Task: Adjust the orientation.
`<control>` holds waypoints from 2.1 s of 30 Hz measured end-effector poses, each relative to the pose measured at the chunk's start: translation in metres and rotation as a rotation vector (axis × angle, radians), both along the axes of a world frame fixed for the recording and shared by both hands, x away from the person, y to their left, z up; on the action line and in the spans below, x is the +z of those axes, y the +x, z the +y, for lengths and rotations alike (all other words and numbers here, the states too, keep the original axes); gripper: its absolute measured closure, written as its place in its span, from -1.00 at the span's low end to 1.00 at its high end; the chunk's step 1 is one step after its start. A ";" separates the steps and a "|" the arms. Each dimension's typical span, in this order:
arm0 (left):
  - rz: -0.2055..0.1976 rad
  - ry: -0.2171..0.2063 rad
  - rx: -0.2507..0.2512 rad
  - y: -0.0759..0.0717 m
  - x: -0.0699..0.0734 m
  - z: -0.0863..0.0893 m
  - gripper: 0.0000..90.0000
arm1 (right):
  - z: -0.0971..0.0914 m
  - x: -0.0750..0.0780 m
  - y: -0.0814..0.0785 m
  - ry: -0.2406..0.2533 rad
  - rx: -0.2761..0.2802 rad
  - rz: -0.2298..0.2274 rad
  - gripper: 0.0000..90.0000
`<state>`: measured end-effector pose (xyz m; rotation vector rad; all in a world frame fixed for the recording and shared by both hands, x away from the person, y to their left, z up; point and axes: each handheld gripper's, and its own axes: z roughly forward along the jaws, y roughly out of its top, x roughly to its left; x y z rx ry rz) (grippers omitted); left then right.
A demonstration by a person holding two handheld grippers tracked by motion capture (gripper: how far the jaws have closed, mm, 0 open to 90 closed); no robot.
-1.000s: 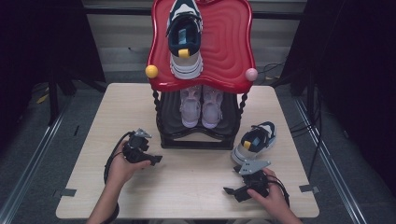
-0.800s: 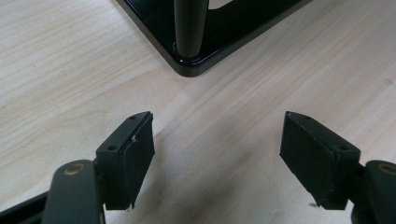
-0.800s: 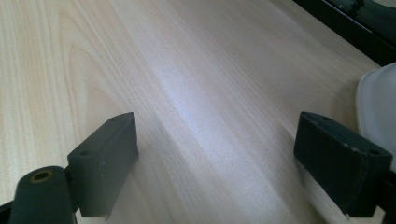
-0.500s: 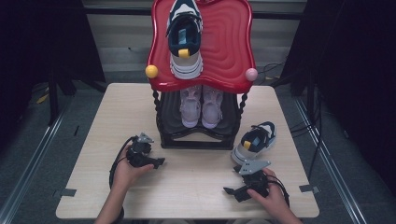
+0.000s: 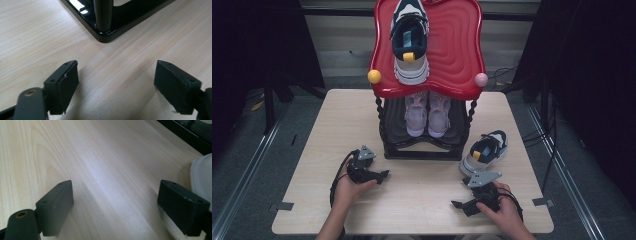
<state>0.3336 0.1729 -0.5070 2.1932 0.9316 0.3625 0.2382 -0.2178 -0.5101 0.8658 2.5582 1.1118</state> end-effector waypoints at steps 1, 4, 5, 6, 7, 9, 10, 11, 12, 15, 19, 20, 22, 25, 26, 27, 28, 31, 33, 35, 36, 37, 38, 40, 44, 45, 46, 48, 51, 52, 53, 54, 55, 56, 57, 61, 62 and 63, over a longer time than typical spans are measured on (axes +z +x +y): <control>-0.006 -0.007 0.001 -0.001 -0.001 0.000 -0.60 | 0.000 0.000 0.000 0.001 0.001 0.000 -0.72; -0.020 -0.015 0.007 -0.002 -0.002 0.000 -0.64 | 0.000 0.000 0.000 0.000 0.000 0.000 -0.72; -0.019 -0.015 0.005 -0.003 -0.002 0.000 -0.64 | 0.000 0.000 0.000 0.000 0.000 0.000 -0.72; -0.019 -0.015 0.006 -0.003 -0.003 0.000 -0.64 | 0.000 0.000 0.000 0.000 0.000 0.000 -0.72; -0.019 -0.018 0.004 -0.003 -0.003 0.000 -0.64 | 0.000 0.000 0.000 0.000 0.000 0.000 -0.72; -0.017 -0.021 0.005 -0.003 -0.003 0.000 -0.65 | -0.001 0.000 -0.001 -0.002 0.000 0.000 -0.72; -0.017 -0.021 0.005 -0.003 -0.003 0.000 -0.65 | -0.001 0.000 -0.001 -0.001 0.004 -0.002 -0.72; -0.016 -0.022 0.004 -0.003 -0.003 0.000 -0.65 | -0.002 0.000 -0.002 0.000 0.013 0.000 -0.73; -0.016 -0.018 0.000 -0.003 -0.003 0.000 -0.65 | -0.002 0.001 -0.002 -0.002 0.022 0.003 -0.73; -0.015 -0.021 0.004 -0.003 -0.003 0.000 -0.65 | -0.002 0.005 -0.001 -0.040 0.035 0.021 -0.69; -0.018 -0.018 0.003 -0.003 -0.003 0.000 -0.66 | -0.002 0.010 -0.002 -0.083 0.046 0.053 -0.61; -0.017 -0.018 0.003 -0.003 -0.003 0.000 -0.66 | -0.003 0.012 -0.002 -0.098 0.049 0.064 -0.58; -0.018 -0.019 0.003 -0.003 -0.003 0.000 -0.66 | -0.004 0.015 -0.001 -0.106 0.053 0.089 -0.56; -0.018 -0.019 0.003 -0.003 -0.003 0.000 -0.66 | -0.006 0.021 0.000 -0.111 0.061 0.111 -0.54; -0.018 -0.019 0.003 -0.003 -0.003 0.000 -0.65 | -0.007 0.023 0.001 -0.122 0.076 0.122 -0.54; -0.018 -0.018 0.003 -0.003 -0.003 0.000 -0.66 | -0.008 0.026 0.000 -0.132 0.076 0.135 -0.54; -0.017 -0.019 0.003 -0.003 -0.003 0.000 -0.66 | -0.009 0.028 0.000 -0.140 0.081 0.134 -0.54; -0.017 -0.018 0.000 -0.003 -0.003 0.000 -0.66 | -0.014 0.034 0.001 -0.148 0.095 0.167 -0.53; -0.018 -0.018 0.002 -0.003 -0.003 0.000 -0.66 | -0.016 0.038 0.002 -0.154 0.088 0.193 -0.53; -0.016 -0.021 0.005 -0.003 -0.003 0.000 -0.66 | -0.019 0.042 0.002 -0.170 0.090 0.211 -0.51; -0.018 -0.018 0.003 -0.003 -0.003 0.000 -0.65 | -0.020 0.045 0.003 -0.173 0.089 0.214 -0.50; -0.018 -0.018 0.004 -0.003 -0.003 0.000 -0.66 | -0.022 0.047 0.004 -0.173 0.089 0.215 -0.50; -0.018 -0.018 0.003 -0.003 -0.003 0.000 -0.66 | -0.023 0.050 0.004 -0.174 0.085 0.219 -0.49; -0.017 -0.018 0.000 -0.003 -0.003 0.000 -0.66 | -0.026 0.055 0.006 -0.178 0.084 0.228 -0.47; -0.016 -0.019 0.000 -0.003 -0.003 0.000 -0.66 | -0.031 0.064 0.008 -0.188 0.081 0.228 -0.46; -0.016 -0.018 0.000 -0.003 -0.003 0.000 -0.66 | -0.032 0.066 0.009 -0.188 0.081 0.227 -0.45; -0.016 -0.018 0.000 -0.003 -0.003 0.000 -0.66 | -0.032 0.069 0.010 -0.191 0.080 0.226 -0.45; -0.016 -0.018 0.000 -0.003 -0.003 0.000 -0.66 | -0.034 0.073 0.011 -0.192 0.077 0.224 -0.44; -0.016 -0.019 0.001 -0.003 -0.003 0.000 -0.66 | -0.037 0.079 0.014 -0.213 0.082 0.226 -0.44; -0.016 -0.018 0.000 -0.003 -0.003 0.000 -0.66 | -0.039 0.081 0.015 -0.218 0.080 0.226 -0.44; -0.018 -0.018 0.003 -0.003 -0.003 0.000 -0.66 | -0.039 0.083 0.016 -0.223 0.080 0.231 -0.44; -0.018 -0.018 0.002 -0.003 -0.003 0.000 -0.66 | -0.039 0.086 0.017 -0.222 0.069 0.245 -0.44; -0.018 -0.018 0.003 -0.003 -0.003 0.000 -0.66 | -0.040 0.088 0.018 -0.226 0.071 0.239 -0.44; -0.018 -0.018 0.003 -0.003 -0.003 0.000 -0.66 | -0.041 0.091 0.018 -0.230 0.063 0.241 -0.44; -0.018 -0.018 0.002 -0.003 -0.003 0.000 -0.66 | -0.042 0.093 0.020 -0.231 0.067 0.239 -0.42; -0.016 -0.018 0.000 -0.003 -0.003 0.000 -0.66 | -0.046 0.102 0.024 -0.226 0.058 0.235 -0.41; -0.016 -0.018 0.000 -0.003 -0.003 0.000 -0.66 | -0.047 0.105 0.025 -0.227 0.052 0.238 -0.41; -0.016 -0.018 0.001 -0.003 -0.003 0.000 -0.66 | -0.048 0.107 0.026 -0.228 0.045 0.238 -0.41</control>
